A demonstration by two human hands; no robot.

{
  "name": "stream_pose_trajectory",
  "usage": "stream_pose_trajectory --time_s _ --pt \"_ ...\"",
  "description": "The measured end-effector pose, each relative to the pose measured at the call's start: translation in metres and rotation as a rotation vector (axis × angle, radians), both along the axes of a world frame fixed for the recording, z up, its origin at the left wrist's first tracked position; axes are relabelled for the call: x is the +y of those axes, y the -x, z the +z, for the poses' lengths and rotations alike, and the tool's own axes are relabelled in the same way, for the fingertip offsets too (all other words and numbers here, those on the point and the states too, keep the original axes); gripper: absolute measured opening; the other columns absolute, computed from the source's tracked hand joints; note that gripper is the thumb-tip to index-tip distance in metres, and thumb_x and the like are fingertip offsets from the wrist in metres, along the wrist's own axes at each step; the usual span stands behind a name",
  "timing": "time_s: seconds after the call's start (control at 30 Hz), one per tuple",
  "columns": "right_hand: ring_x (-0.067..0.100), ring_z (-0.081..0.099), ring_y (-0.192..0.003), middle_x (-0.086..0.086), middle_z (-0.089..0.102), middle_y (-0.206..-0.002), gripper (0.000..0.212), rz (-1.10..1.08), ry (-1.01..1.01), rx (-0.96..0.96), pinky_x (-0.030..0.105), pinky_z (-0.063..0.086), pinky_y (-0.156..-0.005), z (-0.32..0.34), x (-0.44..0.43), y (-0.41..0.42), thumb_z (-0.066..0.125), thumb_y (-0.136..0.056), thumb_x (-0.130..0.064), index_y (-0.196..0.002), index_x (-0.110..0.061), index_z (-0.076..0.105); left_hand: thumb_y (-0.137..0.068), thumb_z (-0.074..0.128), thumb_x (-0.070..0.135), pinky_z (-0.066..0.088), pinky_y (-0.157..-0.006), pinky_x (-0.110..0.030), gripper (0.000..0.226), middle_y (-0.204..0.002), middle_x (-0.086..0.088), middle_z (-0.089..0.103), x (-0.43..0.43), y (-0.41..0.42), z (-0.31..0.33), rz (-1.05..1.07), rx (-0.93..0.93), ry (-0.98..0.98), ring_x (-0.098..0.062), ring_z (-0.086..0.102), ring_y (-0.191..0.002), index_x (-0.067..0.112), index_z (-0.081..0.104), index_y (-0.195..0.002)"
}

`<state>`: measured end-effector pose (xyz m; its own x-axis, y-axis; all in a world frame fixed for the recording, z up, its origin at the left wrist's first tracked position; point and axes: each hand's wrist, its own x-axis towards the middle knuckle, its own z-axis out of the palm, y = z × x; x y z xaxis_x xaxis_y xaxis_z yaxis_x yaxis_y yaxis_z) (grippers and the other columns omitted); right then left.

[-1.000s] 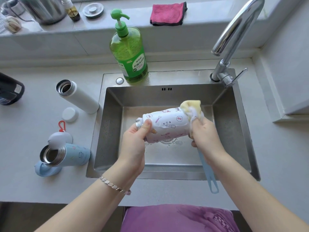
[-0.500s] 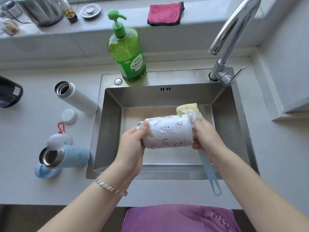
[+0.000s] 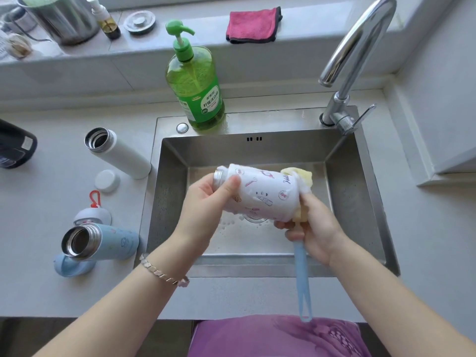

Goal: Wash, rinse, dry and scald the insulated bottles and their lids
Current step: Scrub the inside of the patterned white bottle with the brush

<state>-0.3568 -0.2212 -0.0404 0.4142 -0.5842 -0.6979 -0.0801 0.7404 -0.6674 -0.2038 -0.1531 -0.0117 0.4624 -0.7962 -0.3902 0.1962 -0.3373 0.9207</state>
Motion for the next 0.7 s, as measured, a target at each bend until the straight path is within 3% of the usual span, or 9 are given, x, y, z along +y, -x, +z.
stream_pose_trajectory --time_s 0.07,0.13,0.23,0.33,0.43,0.5,0.57,0.63,0.7 --pt "0.013 0.049 -0.047 0.002 0.055 -0.064 0.034 -0.037 -0.055 -0.121 0.016 0.016 -0.037 -0.003 0.003 0.003 0.049 -0.084 -0.054 -0.089 -0.022 0.060 -0.088 0.063 0.019 0.048 -0.058 -0.023 0.008 -0.073 0.001 0.068 -0.006 -0.003 0.009 -0.148 -0.163 0.008 -0.008 0.060 -0.066 0.014 0.066 -0.084" --pt "0.012 0.050 -0.048 0.002 0.057 -0.066 0.041 -0.026 -0.062 -0.149 0.015 0.018 -0.036 -0.006 0.004 0.005 0.063 -0.065 -0.050 -0.092 -0.020 0.059 -0.085 0.066 0.029 0.049 -0.063 -0.035 0.014 -0.072 -0.003 0.065 -0.012 -0.003 0.014 -0.230 -0.392 -0.040 -0.010 0.056 -0.065 0.016 0.065 -0.080" --pt "0.009 0.046 -0.050 0.000 0.058 -0.067 0.057 -0.004 -0.067 -0.225 0.014 0.019 -0.035 -0.007 0.003 0.003 0.071 -0.049 -0.050 -0.096 -0.019 0.060 -0.073 0.071 0.040 0.054 -0.071 -0.037 0.029 -0.089 0.003 0.061 -0.016 0.003 0.014 -0.109 -0.612 0.060 -0.006 0.055 -0.075 0.027 0.055 -0.093" --pt "0.010 0.041 -0.050 -0.001 0.058 -0.069 0.056 -0.044 -0.107 -0.375 0.014 0.018 -0.035 -0.007 0.000 -0.001 0.082 -0.037 -0.053 -0.084 -0.026 0.069 -0.057 0.085 0.033 0.052 -0.089 -0.022 0.082 -0.135 -0.001 0.037 -0.019 0.009 0.010 0.137 -0.322 0.200 -0.006 0.050 -0.115 0.036 0.033 -0.121" --pt "0.009 0.039 -0.052 0.001 0.058 -0.077 0.043 -0.020 -0.141 -0.499 0.013 0.019 -0.035 -0.005 0.001 -0.004 0.077 -0.048 -0.057 -0.082 -0.031 0.072 -0.042 0.090 0.037 0.053 -0.085 -0.025 0.115 -0.136 -0.011 0.046 -0.021 0.015 0.001 0.104 0.170 0.216 -0.017 0.056 -0.115 0.012 0.031 -0.138" --pt "0.008 0.043 -0.052 0.000 0.059 -0.074 0.045 0.051 -0.131 -0.409 0.013 0.022 -0.035 -0.003 0.003 -0.007 0.074 -0.056 -0.057 -0.088 -0.025 0.069 -0.046 0.091 0.034 0.052 -0.086 -0.042 0.089 -0.112 -0.018 0.063 -0.018 0.018 -0.008 0.015 0.237 0.227 -0.027 0.063 -0.100 0.003 0.053 -0.120" --pt "0.006 0.048 -0.051 -0.002 0.058 -0.072 0.055 0.131 -0.016 -0.170 0.013 0.024 -0.036 -0.003 0.006 -0.006 0.059 -0.063 -0.064 -0.095 -0.020 0.061 -0.053 0.080 0.030 0.051 -0.085 -0.047 0.057 -0.099 -0.016 0.068 -0.016 0.016 -0.008 0.050 0.194 0.188 -0.029 0.064 -0.093 0.009 0.062 -0.103" --pt "0.000 0.049 -0.051 -0.002 0.056 -0.073 0.051 0.134 0.248 0.091 0.012 0.030 -0.038 0.001 0.005 0.000 0.048 -0.072 -0.067 -0.093 -0.021 0.059 -0.047 0.077 0.034 0.055 -0.080 -0.041 0.063 -0.094 -0.008 0.069 -0.012 0.008 -0.009 0.061 0.146 0.115 -0.023 0.067 -0.089 0.012 0.061 -0.105" --pt "-0.005 0.051 -0.053 -0.007 0.059 -0.072 0.040 0.038 0.492 0.146 0.009 0.038 -0.047 0.008 -0.001 0.009 0.049 -0.084 -0.061 -0.084 -0.023 0.060 -0.038 0.078 0.037 0.056 -0.072 -0.029 0.078 -0.095 -0.002 0.069 -0.005 0.002 -0.006 -0.011 0.017 -0.004 -0.013 0.067 -0.084 0.015 0.058 -0.110"
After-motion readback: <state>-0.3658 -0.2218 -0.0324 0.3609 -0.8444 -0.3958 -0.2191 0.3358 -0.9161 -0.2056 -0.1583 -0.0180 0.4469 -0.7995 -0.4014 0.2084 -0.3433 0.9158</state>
